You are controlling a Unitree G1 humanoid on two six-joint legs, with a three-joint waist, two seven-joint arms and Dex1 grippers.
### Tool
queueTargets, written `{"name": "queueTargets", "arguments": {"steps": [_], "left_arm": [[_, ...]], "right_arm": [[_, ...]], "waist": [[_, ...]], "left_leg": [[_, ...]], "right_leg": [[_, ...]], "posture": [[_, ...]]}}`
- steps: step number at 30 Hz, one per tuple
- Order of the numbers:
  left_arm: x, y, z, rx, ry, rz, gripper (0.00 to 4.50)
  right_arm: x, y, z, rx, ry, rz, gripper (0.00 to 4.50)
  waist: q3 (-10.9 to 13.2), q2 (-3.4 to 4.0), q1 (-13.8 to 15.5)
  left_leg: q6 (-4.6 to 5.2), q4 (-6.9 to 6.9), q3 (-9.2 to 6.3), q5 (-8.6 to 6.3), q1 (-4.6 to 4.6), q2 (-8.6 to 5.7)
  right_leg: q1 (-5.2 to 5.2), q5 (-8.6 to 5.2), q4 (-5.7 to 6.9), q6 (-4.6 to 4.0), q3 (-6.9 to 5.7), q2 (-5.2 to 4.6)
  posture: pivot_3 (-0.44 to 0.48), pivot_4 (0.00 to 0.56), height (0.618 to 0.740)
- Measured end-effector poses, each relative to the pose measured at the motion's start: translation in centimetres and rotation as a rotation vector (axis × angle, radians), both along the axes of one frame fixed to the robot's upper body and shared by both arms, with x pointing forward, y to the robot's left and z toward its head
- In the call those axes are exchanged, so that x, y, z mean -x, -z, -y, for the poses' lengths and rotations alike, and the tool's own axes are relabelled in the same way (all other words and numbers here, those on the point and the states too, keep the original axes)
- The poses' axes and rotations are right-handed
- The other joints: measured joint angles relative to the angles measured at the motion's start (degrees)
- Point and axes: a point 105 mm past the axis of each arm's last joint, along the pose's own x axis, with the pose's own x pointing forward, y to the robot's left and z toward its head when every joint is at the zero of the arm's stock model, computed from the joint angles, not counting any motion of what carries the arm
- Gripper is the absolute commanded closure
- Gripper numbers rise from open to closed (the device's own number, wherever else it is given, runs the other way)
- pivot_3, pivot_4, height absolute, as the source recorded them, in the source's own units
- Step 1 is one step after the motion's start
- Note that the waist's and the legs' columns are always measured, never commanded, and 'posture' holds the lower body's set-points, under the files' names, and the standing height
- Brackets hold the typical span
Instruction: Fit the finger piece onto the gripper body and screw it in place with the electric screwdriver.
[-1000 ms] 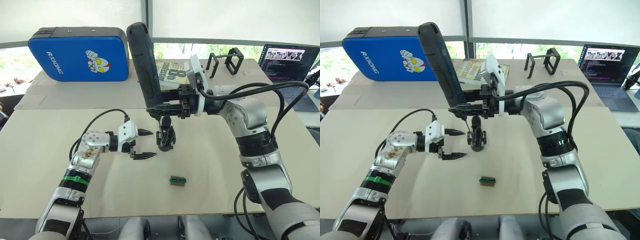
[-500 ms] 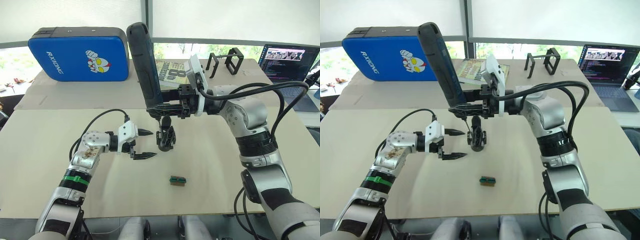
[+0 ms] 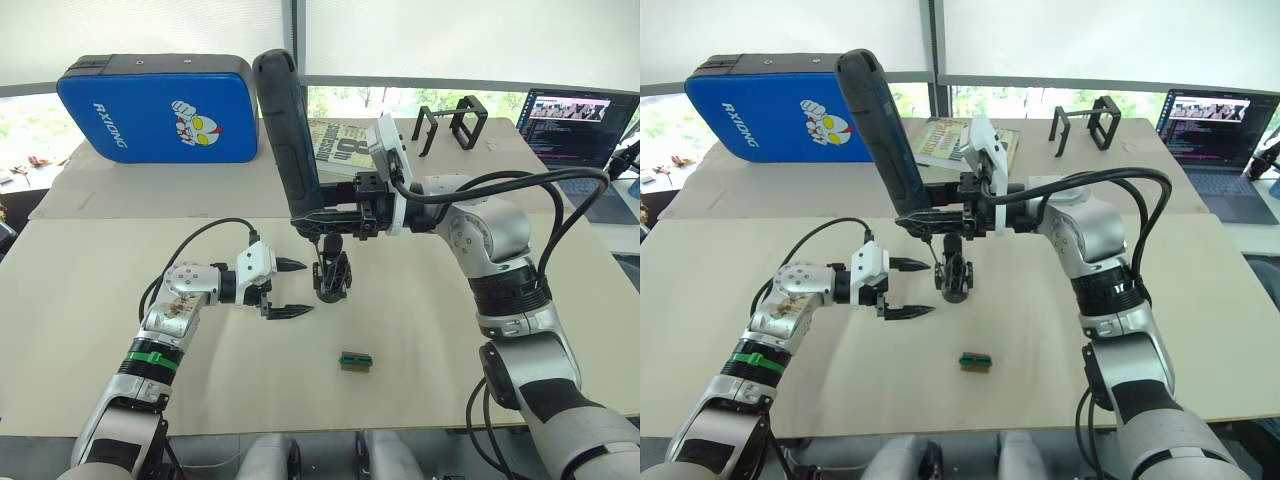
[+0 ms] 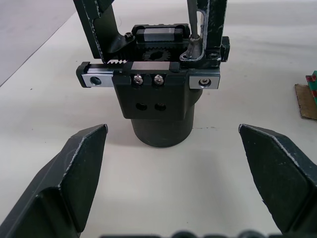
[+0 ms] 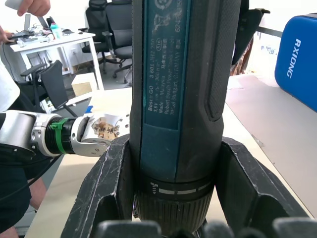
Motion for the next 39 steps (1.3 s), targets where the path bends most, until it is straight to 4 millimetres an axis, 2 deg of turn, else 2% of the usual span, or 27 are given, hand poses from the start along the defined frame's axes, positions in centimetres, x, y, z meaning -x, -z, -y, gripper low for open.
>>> {"name": "queueTargets", "arguments": {"steps": [18,27,33,39], "left_arm": [[-0.3,0.2,0.4,0.011,-0.001,0.000,0.00],[-0.5,0.3,0.5,0.005,-0.002,-0.003,0.00],[-0.4,0.3,0.5,0.006,0.001,-0.002,0.00],[-0.4,0.3,0.6,0.008,0.002,-0.002,0.00]], "right_arm": [[-0.2,1.0,1.3,0.013,0.044,0.055,2.59],[1.1,-0.7,1.1,-0.029,0.008,0.067,2.59],[1.1,-1.8,1.1,-0.058,0.024,0.060,2.59],[1.0,-1.9,1.2,-0.064,0.037,0.058,2.59]], "waist": [[0.00,-0.01,-0.02],[-0.01,-0.01,-0.03],[-0.01,-0.01,-0.02],[-0.01,-0.01,-0.02]], "left_leg": [[0.01,0.07,0.00,0.00,0.00,0.00],[0.05,0.08,0.00,-0.03,0.00,0.00],[0.05,0.08,0.00,-0.03,0.00,0.01],[0.06,0.08,0.00,-0.03,0.00,0.00]], "right_leg": [[0.01,0.01,0.03,0.02,0.02,0.02],[0.01,0.02,0.03,0.02,0.04,0.01],[0.01,0.02,0.04,0.02,0.03,0.01],[0.01,0.02,0.03,0.02,0.04,0.01]], "posture": [[0.000,0.150,0.740],[0.000,0.150,0.740],[0.000,0.150,0.740],[0.000,0.150,0.740]]}}
